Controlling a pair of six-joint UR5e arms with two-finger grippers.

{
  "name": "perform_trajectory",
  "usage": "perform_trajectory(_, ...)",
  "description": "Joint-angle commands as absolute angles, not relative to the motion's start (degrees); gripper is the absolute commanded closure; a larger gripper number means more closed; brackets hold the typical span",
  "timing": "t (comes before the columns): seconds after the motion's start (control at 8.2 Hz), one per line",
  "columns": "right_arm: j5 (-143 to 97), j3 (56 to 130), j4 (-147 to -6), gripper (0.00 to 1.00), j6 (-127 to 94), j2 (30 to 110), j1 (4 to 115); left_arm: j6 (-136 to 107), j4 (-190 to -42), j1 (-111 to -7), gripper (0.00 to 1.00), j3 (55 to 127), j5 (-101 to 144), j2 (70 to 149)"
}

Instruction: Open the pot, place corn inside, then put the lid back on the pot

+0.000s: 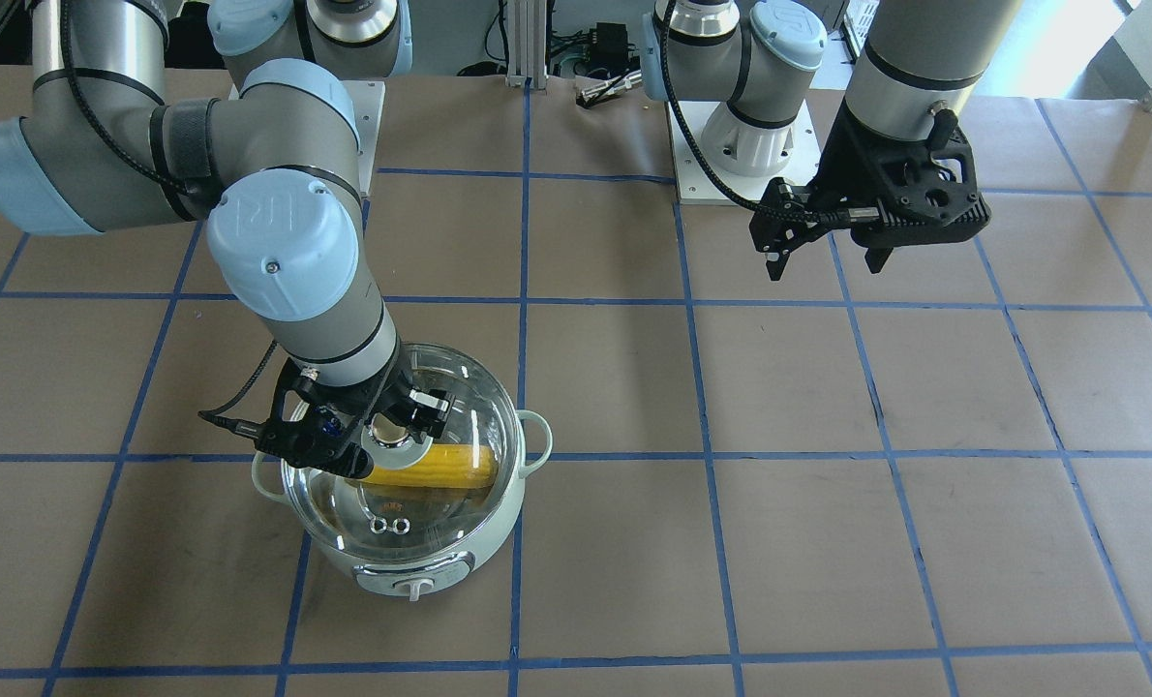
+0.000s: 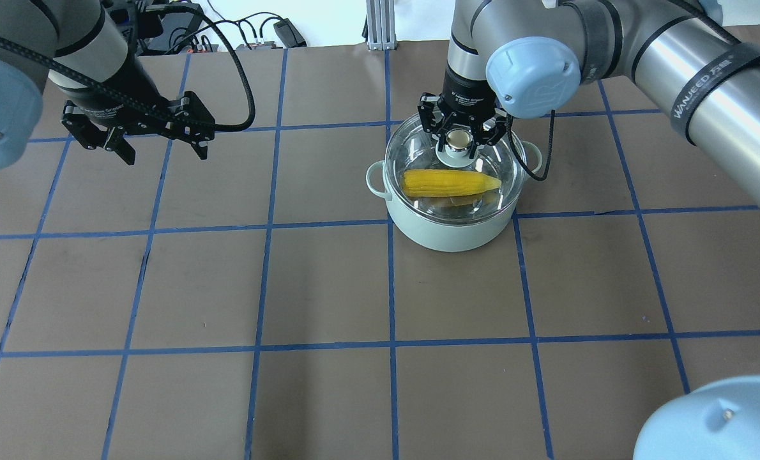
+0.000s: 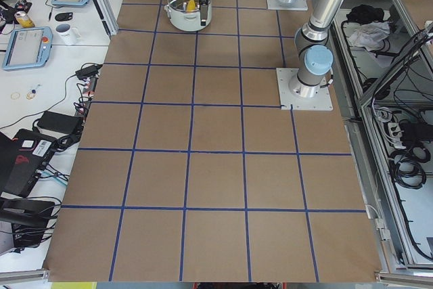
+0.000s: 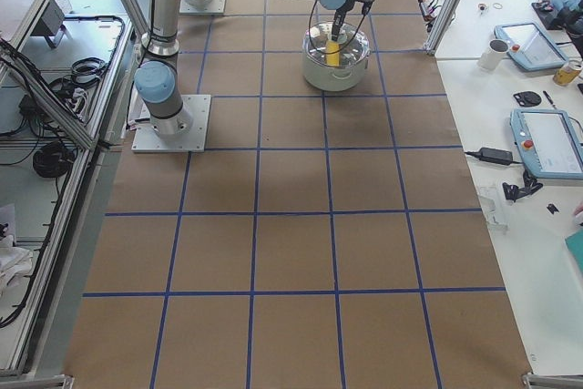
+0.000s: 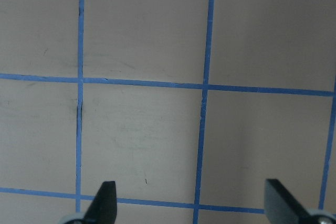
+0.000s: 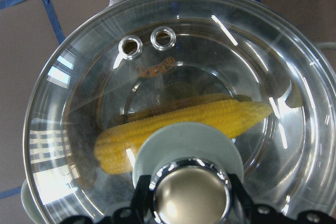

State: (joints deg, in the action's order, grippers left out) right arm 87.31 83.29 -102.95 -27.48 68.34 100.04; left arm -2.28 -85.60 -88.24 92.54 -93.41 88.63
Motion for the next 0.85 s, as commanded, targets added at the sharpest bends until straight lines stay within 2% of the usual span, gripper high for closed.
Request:
perform_trajectory(0.0,87.63,83.41,-102.74,0.92,-27.51,68.55,100.02,-2.29,-85.52,-88.24,0.0,92.55,-93.34,88.86)
perform_trajectory(0.12,87.71,83.5,-103.01,0.9,-27.34,68.47,100.02,-2.29,-85.52,-88.24,0.0,92.55,-93.34,88.86)
perform_trajectory(0.24,87.54,83.5,-103.18,0.8,-27.42,68.47,100.02,-2.29,-85.6,-88.24,0.0,92.55,-93.43,88.86)
perform_trajectory(0.61,87.1,83.85,-103.27,0.31,-28.21,68.47,100.02,-2.29,-85.61,-88.24,0.0,92.64,-93.34,88.94)
perform_trajectory(0.73,87.01,83.93,-103.27,0.21,-28.21,68.47,100.02,-2.29,-85.61,-88.24,0.0,92.64,-93.34,88.95)
